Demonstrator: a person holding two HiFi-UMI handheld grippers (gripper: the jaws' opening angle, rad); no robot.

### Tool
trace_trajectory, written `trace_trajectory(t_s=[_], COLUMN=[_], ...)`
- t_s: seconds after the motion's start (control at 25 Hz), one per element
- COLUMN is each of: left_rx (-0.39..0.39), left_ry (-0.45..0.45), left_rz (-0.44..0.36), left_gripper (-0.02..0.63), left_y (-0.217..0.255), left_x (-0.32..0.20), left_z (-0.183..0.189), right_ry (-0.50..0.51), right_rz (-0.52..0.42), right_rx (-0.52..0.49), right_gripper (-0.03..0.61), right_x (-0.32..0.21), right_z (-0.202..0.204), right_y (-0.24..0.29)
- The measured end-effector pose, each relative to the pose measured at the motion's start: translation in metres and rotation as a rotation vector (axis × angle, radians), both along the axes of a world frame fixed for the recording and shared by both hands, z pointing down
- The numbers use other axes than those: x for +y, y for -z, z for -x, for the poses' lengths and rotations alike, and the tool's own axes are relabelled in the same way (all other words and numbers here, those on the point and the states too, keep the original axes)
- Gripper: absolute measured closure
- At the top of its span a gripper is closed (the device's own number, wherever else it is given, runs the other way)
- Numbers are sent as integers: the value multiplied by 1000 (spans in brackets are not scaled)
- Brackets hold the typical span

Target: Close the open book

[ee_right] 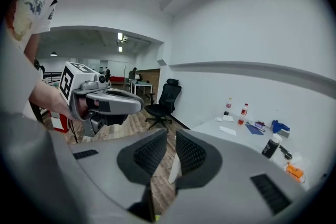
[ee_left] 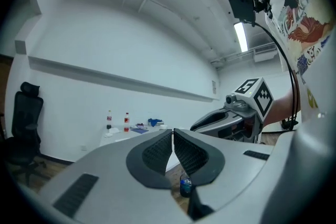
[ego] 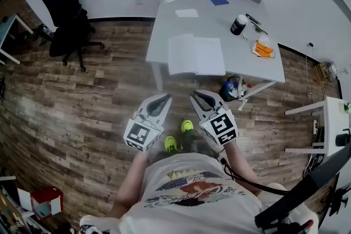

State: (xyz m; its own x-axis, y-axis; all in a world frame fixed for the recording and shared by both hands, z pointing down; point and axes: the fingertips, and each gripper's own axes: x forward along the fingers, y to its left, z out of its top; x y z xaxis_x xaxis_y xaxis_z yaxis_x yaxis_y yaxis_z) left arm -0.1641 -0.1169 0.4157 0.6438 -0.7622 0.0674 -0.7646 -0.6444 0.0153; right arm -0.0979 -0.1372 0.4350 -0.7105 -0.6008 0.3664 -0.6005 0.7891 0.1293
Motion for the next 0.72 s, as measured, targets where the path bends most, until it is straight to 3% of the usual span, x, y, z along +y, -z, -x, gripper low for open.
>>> trace_trajectory(t_s=[0.28, 0.36, 0.44, 0.72], left_rx=[-4, -10, -15, -38], left_ry=[22, 27, 36, 63], left_rz=[52, 53, 59, 59], left_gripper=[600, 600, 600, 600], left_y=[-17, -20, -23, -23], left_x=[-16, -26, -36, -85], left_z=[-6, -6, -6, -25], right_ry=[50, 68, 91, 158], right_rz=[-12, -24, -33, 3], right_rx=[85, 118, 141, 125], right_gripper=[538, 470, 453, 451], right_x=[-25, -37, -47, -80], right_z=[0, 4, 6, -2], right_y=[-18, -24, -29, -38])
